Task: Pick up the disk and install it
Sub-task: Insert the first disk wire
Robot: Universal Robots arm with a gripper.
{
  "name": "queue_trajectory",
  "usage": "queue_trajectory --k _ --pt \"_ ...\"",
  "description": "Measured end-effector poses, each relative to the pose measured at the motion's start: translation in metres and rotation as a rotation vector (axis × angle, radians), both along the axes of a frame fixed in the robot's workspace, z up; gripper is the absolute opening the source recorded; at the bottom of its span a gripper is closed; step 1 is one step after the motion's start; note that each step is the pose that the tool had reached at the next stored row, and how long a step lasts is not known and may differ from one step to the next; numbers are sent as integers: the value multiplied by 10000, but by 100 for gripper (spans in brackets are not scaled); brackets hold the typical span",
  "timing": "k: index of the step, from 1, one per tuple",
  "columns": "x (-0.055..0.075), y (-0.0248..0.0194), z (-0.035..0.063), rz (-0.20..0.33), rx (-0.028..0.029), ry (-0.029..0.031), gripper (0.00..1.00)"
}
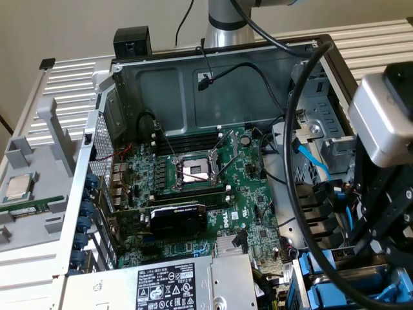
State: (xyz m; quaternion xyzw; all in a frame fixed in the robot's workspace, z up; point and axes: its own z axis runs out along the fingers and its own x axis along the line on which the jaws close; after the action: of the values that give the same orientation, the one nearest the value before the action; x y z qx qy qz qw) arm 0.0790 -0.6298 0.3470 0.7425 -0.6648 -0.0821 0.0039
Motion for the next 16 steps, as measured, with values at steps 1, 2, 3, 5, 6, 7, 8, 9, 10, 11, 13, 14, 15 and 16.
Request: queue_trajectory --k 1,2,3,5,6,7,8,9,10,11,13,14,15,16 --pt "0 2 0 -11 -45 0 17" --pt "1 4 -1 -35 -52 0 17" --pt "0 8 -1 -62 -53 1 17" --pt "0 19 0 -114 -54 11 17" --pt "0 20 -1 -161 -53 18 17" --pt "0 21 -2 -219 -52 23 17" --pt "0 23 -1 -284 -53 28 17" --pt "0 24 -1 -341 -53 31 17" --pt "0 25 0 -401 -54 37 17" --pt "0 25 0 -458 -54 42 17" --pt "0 28 0 -544 -55 51 17" --pt "0 33 1 -565 -60 51 17" --pt "0 41 1 -573 -69 51 17" --pt "0 51 0 -576 -85 50 17"
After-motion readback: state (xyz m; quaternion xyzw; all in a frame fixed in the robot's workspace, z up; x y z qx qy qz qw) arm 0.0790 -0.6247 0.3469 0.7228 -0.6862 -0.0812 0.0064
